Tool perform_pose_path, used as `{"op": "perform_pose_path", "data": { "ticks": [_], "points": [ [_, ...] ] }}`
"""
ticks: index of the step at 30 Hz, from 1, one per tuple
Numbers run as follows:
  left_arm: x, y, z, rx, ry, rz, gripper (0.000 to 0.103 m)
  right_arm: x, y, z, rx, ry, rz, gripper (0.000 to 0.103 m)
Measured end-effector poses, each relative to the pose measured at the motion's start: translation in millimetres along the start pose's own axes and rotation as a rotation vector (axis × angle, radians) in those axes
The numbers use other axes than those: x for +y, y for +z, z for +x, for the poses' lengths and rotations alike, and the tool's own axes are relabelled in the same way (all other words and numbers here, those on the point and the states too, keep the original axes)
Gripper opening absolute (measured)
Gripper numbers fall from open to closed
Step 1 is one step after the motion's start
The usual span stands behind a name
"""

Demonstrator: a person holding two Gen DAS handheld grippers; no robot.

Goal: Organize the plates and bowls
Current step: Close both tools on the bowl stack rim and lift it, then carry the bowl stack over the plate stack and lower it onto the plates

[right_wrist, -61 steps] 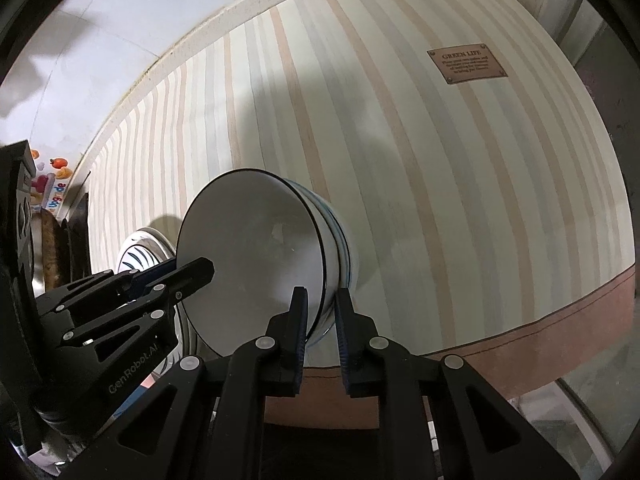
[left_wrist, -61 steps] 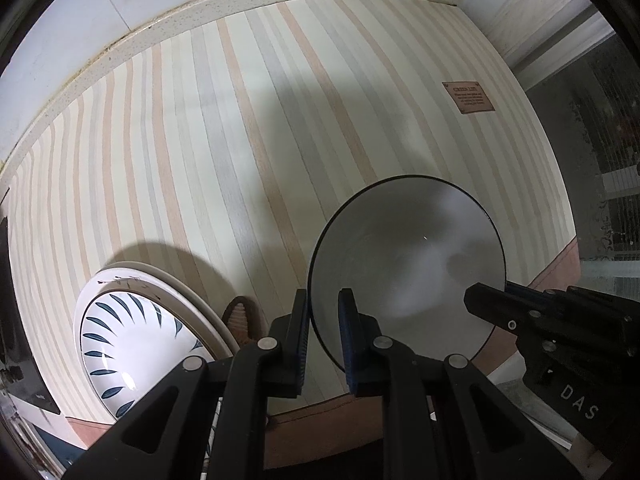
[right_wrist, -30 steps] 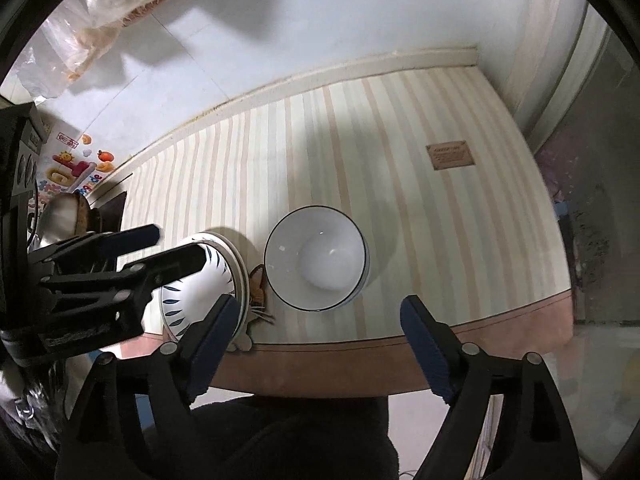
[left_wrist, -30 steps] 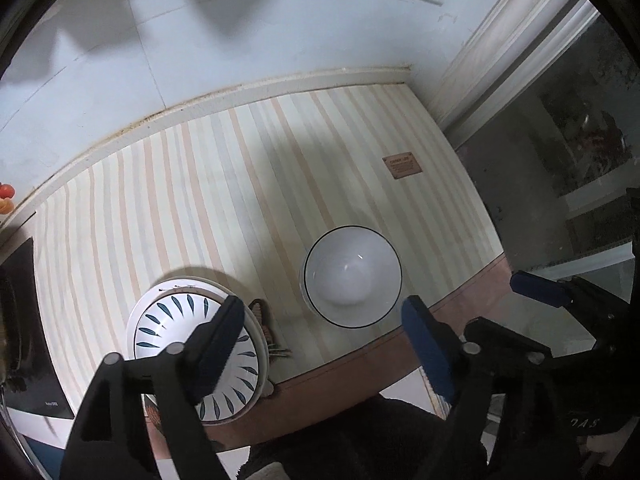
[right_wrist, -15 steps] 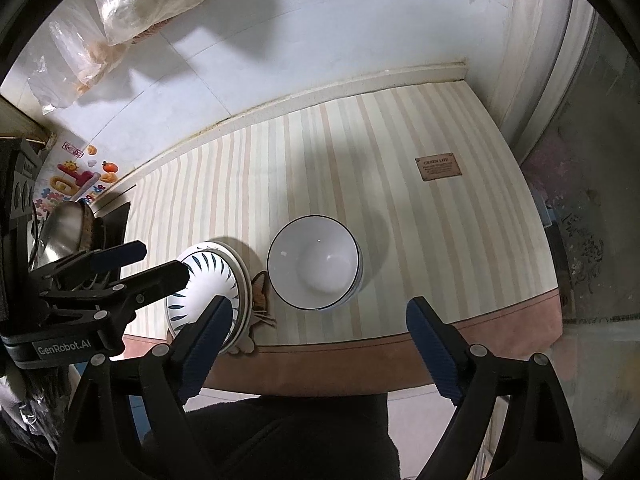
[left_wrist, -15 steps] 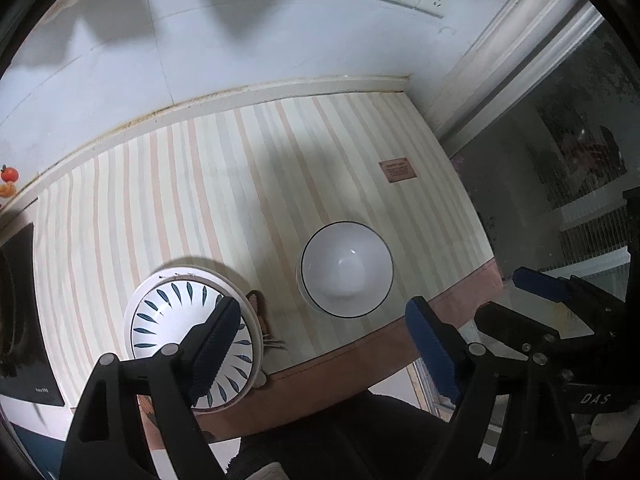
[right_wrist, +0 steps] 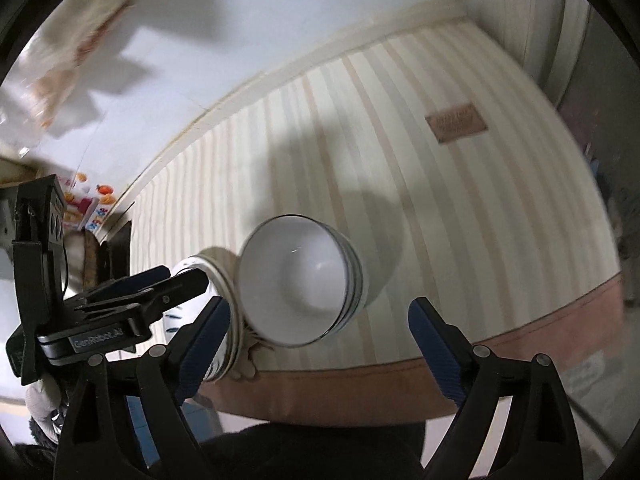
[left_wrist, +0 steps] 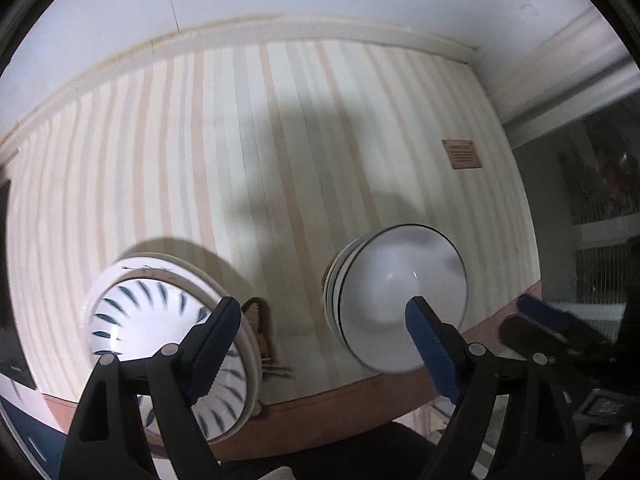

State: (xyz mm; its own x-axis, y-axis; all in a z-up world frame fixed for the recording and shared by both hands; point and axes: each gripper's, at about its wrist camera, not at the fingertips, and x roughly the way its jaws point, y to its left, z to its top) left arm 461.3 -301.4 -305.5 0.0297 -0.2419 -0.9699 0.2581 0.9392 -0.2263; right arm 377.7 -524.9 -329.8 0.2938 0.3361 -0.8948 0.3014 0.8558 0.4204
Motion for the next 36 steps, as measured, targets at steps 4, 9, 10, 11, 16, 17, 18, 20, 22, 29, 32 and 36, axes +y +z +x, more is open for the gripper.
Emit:
{"op": "perform_pose_path", "data": {
  "ticks": [4, 9, 10, 11, 16, 17, 18, 20, 22, 29, 32, 36],
  "points": [
    [2, 11, 25, 0.038, -0.009, -0.022, 0.084, -26, 4, 43, 0.062, 0.059, 0.068, 0.093],
    [5, 23, 57, 0.108, -0.043, -0.05, 0.084, -48, 4, 83, 0.122, 0.134, 0.125, 0.093],
    [6, 24, 61, 0.119, -0.055, -0.056, 0.084, -52, 5, 92, 0.138, 0.147, 0.136, 0.093],
    [7, 25, 67, 0.135, -0.07, -0.065, 0.084, -55, 5, 98, 0.146, 0.154, 0.142, 0.093],
    [2, 28, 91, 0.197, -0.126, -0.06, 0.084, -60, 9, 122, 0.172, 0.203, 0.148, 0.093],
    [0, 28, 96, 0.207, -0.138, -0.057, 0.084, -60, 11, 127, 0.175, 0.208, 0.144, 0.093],
    [-1, 28, 100, 0.218, -0.148, -0.054, 0.084, -59, 13, 130, 0.177, 0.21, 0.141, 0.093],
    [-5, 27, 107, 0.236, -0.185, -0.047, 0.078, -58, 16, 138, 0.193, 0.232, 0.133, 0.093],
    [-6, 25, 112, 0.244, -0.207, -0.042, 0.066, -58, 16, 145, 0.211, 0.23, 0.131, 0.092],
    [-4, 19, 105, 0.184, -0.228, -0.042, 0.062, -48, 17, 158, 0.216, 0.257, 0.111, 0.06],
    [-2, 15, 101, 0.158, -0.221, -0.042, 0.061, -43, 17, 158, 0.193, 0.246, 0.078, 0.06],
    [2, 12, 98, 0.143, -0.206, -0.047, 0.061, -39, 19, 157, 0.193, 0.248, 0.065, 0.06]
  ]
}}
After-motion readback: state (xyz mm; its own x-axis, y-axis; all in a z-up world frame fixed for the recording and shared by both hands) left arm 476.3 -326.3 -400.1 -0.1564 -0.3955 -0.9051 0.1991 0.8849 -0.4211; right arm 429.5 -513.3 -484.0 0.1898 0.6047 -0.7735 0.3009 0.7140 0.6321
